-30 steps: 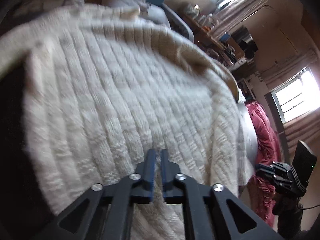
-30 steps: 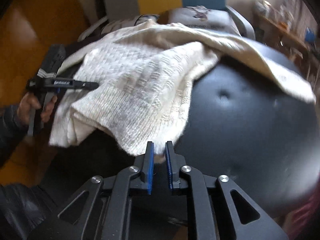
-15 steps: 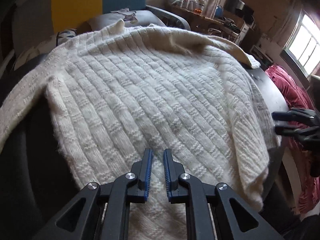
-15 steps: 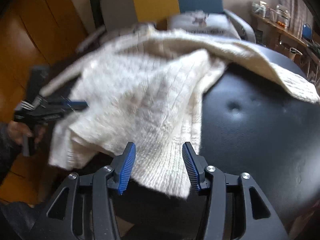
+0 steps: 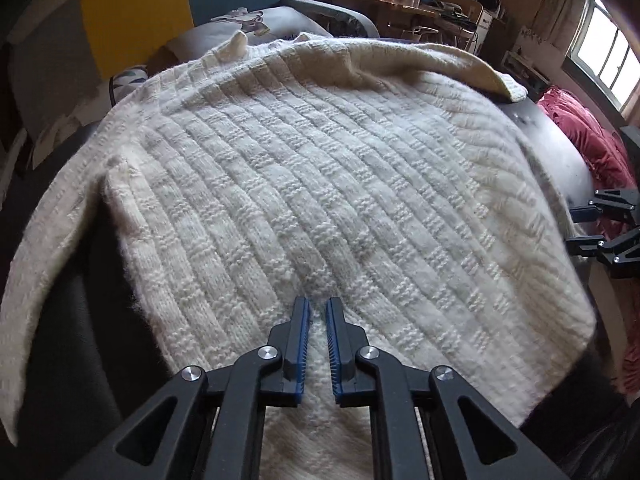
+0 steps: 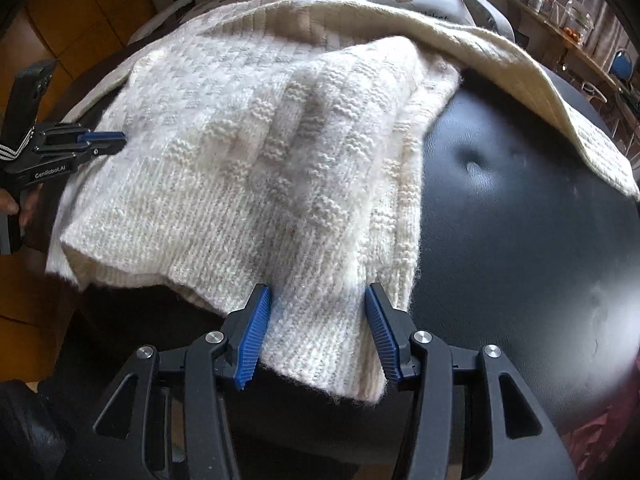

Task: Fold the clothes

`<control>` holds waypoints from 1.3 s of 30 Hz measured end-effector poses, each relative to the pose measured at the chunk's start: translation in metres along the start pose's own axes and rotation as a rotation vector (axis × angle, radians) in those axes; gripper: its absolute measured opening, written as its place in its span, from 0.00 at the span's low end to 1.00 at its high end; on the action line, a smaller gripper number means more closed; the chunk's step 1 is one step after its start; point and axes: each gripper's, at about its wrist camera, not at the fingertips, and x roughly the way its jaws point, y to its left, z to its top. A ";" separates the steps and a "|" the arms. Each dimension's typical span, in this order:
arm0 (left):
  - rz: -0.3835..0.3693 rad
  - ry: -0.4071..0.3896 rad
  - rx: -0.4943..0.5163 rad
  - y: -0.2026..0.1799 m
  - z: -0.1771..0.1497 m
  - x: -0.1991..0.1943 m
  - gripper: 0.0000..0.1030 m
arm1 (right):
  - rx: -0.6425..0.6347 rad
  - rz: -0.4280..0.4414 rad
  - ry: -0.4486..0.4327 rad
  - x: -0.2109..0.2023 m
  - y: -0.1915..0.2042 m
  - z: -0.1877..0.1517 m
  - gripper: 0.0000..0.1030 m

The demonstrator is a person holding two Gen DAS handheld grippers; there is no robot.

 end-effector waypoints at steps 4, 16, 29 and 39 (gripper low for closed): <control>-0.094 -0.066 -0.082 0.005 0.006 -0.020 0.12 | 0.076 0.101 -0.140 -0.037 -0.020 -0.009 0.51; 0.115 0.026 0.043 -0.011 -0.009 0.011 0.13 | 0.087 0.136 -0.040 0.018 -0.045 0.013 0.51; 0.076 -0.049 -0.026 -0.010 -0.033 -0.004 0.13 | 0.020 0.082 -0.025 -0.007 -0.033 -0.018 0.75; 0.110 -0.114 -0.114 -0.009 -0.024 -0.025 0.20 | 0.027 0.033 -0.097 -0.027 -0.024 0.009 0.92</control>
